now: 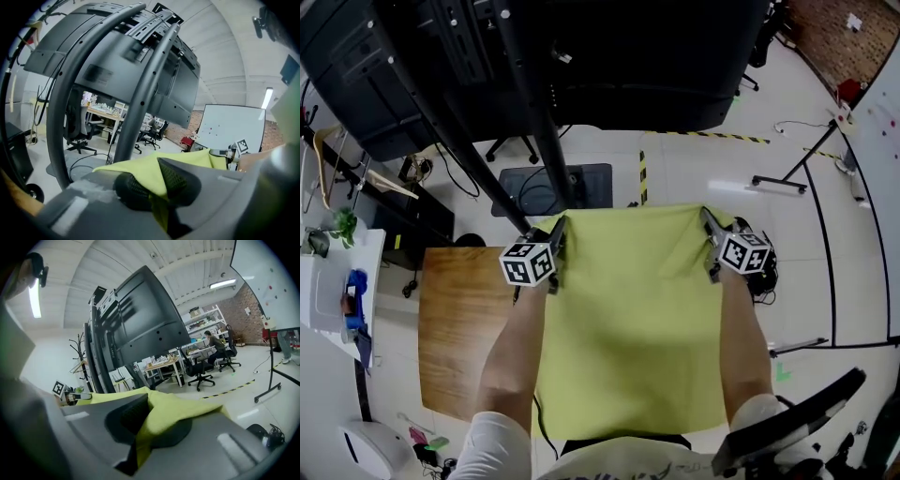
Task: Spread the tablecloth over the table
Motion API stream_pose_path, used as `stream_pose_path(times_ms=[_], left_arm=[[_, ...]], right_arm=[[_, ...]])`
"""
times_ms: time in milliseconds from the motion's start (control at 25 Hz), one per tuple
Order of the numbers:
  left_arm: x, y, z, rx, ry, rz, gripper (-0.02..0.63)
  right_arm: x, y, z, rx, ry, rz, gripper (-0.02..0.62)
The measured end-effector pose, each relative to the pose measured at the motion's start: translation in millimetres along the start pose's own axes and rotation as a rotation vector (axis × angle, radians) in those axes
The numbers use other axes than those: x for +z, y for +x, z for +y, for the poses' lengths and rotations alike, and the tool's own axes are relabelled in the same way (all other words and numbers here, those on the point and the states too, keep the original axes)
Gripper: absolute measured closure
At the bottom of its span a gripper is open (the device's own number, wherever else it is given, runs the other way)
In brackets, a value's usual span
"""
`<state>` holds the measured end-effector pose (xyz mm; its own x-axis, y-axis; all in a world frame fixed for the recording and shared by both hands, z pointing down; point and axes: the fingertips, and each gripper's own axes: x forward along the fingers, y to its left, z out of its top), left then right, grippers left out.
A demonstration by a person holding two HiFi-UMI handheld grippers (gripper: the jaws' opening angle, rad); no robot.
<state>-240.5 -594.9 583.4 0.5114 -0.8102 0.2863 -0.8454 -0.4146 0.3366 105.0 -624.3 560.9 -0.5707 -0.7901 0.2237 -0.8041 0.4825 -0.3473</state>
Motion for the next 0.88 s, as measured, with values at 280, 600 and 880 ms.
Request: stream_pose_path(times_ms=[280,600,880], left_arm=[[-67.3,24.5,15.5,-0.013,-0.155,0.134,0.431],[-87.9,1.2,40.5,0.088,-0.192,0.126,0.229],[-88.5,-20.8,32.9,0.086,-0.125,0.144,0.288]], right_arm=[[-88.6,12.7,-31.2,-0.079,0.11,0.152,0.58],[-117.0,4.3,-45.8,-0.103,0.085,0.225,0.262],[-97.3,-28.5,-28.7,-0.105,0.044,0.138,0.259]])
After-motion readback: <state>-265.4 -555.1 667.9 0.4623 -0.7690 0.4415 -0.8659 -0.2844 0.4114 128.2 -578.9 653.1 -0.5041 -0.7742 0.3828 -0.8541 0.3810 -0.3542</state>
